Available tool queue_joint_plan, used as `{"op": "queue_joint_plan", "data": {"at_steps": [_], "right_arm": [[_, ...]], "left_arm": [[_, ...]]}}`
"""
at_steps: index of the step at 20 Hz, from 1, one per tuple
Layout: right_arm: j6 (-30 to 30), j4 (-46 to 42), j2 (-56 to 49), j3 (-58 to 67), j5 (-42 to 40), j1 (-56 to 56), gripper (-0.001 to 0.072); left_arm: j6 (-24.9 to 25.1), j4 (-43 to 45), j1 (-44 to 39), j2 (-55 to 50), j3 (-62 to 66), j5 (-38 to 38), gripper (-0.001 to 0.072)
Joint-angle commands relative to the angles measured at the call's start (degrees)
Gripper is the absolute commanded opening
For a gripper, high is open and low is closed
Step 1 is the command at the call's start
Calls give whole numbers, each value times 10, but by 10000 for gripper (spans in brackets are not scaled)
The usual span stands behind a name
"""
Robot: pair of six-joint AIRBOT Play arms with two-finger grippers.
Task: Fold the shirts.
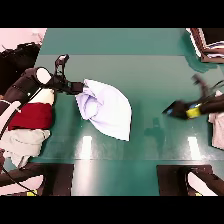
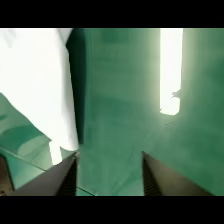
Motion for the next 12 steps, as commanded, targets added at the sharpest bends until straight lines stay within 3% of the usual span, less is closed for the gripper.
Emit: {"op": "queue_joint_plan", "data": {"at_steps": [1,4,8,12], "right_arm": [[-17,106,5,-150,-164,115,406],[-17,165,-27,-156,-238,216,406],[-17,163,-140,-79,-258,309,406],[-17,159,-229,-10,-256,326,404]], "left_arm": [[5,4,3,1,7,2,26],[5,3,3,1,7,6,26],[5,3,3,1,7,0,26],[17,7,3,2,7,-17,26]]}}
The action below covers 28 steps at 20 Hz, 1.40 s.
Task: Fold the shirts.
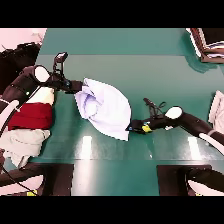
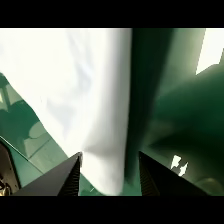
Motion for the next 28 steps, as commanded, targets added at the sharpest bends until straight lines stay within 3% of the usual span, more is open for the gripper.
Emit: {"op": "queue_joint_plan", "data": {"at_steps": [1,3,4,6,9,11,18,28], "right_arm": [[-1,2,-70,50,-11,20,315],[-1,-21,-80,69,-1,10,52],[0,-53,-78,81,8,2,15],[15,-147,-59,116,44,-32,14],[83,-325,8,197,106,-115,14],[86,-390,61,259,133,-178,14],[47,-437,214,452,139,-305,14],[38,-477,286,653,167,-371,14]], "left_arm": [[9,9,0,0,1,-18,26],[9,26,0,0,1,-28,25],[9,40,0,2,1,-30,25],[6,94,2,16,4,-25,25],[4,180,11,63,32,-12,25],[4,212,11,106,56,12,25],[5,218,10,264,110,127,24],[5,190,10,375,285,98,25]]}}
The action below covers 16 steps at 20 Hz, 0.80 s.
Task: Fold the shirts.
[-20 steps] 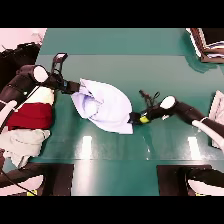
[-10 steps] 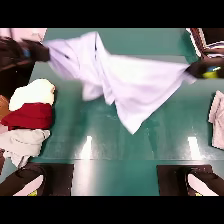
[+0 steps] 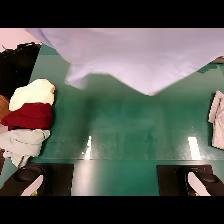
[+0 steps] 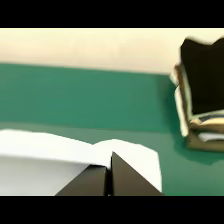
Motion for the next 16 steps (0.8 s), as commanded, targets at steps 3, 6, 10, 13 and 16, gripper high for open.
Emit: {"op": "queue_joint_plan", "data": {"at_steps": [3,6,10,13,16], "right_arm": [[-22,-13,-16,123,74,-40,13],[-25,-13,-62,199,161,-51,14],[-24,-9,-117,167,234,-11,13],[-6,-14,-180,62,241,40,13],[-3,-14,-282,0,234,60,13]], "left_arm": [[7,-62,1,28,105,-59,25],[21,-113,1,28,140,-120,25],[19,-132,1,-4,106,-295,25],[19,-123,1,-67,-2,-370,25],[19,-100,1,-142,-142,-282,26]]}}
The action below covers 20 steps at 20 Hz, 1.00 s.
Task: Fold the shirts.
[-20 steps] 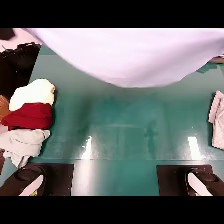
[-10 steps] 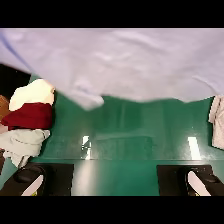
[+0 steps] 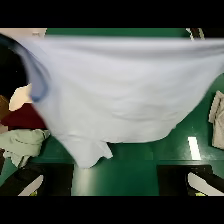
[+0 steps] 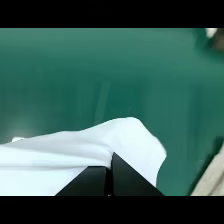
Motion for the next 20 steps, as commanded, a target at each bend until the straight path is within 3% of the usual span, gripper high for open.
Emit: {"op": "queue_joint_plan", "data": {"at_steps": [1,5,7,9,10,11,15,17,20], "right_arm": [[7,4,-114,-64,-8,24,13],[7,10,-228,-64,-99,24,13],[7,12,-259,-64,-131,24,14],[7,38,-271,-64,-152,24,55],[7,46,-270,-64,-158,18,263],[7,58,-266,-64,-161,15,344],[5,86,-219,-81,-120,-9,342],[0,86,-173,-134,-122,-16,340],[0,87,-97,-236,-122,-28,340]], "left_arm": [[1,13,0,-93,-143,75,26],[1,24,3,-243,-173,231,26],[-8,23,17,-295,-161,253,30],[-21,21,41,-316,-143,240,468],[-21,21,51,-315,-137,226,499],[-21,21,62,-313,-127,199,499],[-19,15,104,-283,-122,35,500],[-19,10,106,-249,-186,27,499],[-2,-99,106,-209,-304,52,499]]}}
